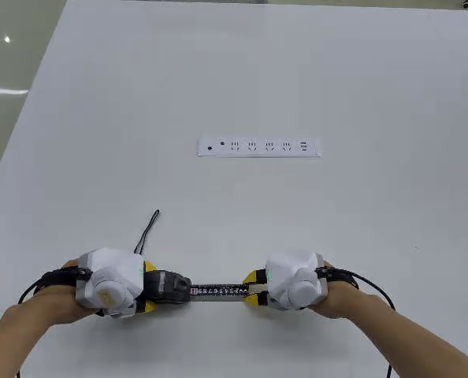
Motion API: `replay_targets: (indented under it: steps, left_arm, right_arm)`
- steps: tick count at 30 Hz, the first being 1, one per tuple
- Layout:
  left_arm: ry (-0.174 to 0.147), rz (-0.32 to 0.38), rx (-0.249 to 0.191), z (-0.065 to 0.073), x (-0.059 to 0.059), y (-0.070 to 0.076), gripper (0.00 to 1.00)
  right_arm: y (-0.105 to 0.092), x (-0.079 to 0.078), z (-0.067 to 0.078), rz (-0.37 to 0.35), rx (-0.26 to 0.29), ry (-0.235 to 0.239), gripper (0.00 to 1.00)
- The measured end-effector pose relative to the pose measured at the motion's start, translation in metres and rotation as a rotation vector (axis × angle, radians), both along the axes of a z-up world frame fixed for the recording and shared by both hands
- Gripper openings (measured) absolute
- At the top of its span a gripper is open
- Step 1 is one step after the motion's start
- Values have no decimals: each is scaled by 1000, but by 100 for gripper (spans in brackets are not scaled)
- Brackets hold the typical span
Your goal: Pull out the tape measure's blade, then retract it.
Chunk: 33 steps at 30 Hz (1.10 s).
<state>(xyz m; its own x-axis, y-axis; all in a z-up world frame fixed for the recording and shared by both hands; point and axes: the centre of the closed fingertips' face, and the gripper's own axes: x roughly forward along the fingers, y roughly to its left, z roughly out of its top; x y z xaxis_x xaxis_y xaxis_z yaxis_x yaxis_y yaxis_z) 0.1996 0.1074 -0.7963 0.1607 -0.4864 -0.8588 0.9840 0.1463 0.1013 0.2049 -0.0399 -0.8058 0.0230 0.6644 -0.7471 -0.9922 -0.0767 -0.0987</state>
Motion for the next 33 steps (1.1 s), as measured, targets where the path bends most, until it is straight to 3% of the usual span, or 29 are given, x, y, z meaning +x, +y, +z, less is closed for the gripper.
replay_targets:
  steps: [22,24,26,28,30,33]
  left_arm:
    - [0,-3,6,-7,2,4,29]
    - [0,-3,6,-7,2,3,29]
    - [0,-3,6,-7,2,3,29]
    - [0,-4,6,-6,1,2,29]
    - [0,-5,7,-6,1,2,29]
    - [0,-5,7,-5,1,1,29]
  right_arm:
    - [-12,-1,-2,0,-9,-6,11]
    - [-14,1,-9,1,-11,-7,11]
    - [-14,-1,-2,1,-12,-7,11]
    - [-16,1,-7,1,-12,-6,11]
    - [-16,-1,1,0,-13,-6,11]
    - [-17,-1,0,0,-15,-8,11]
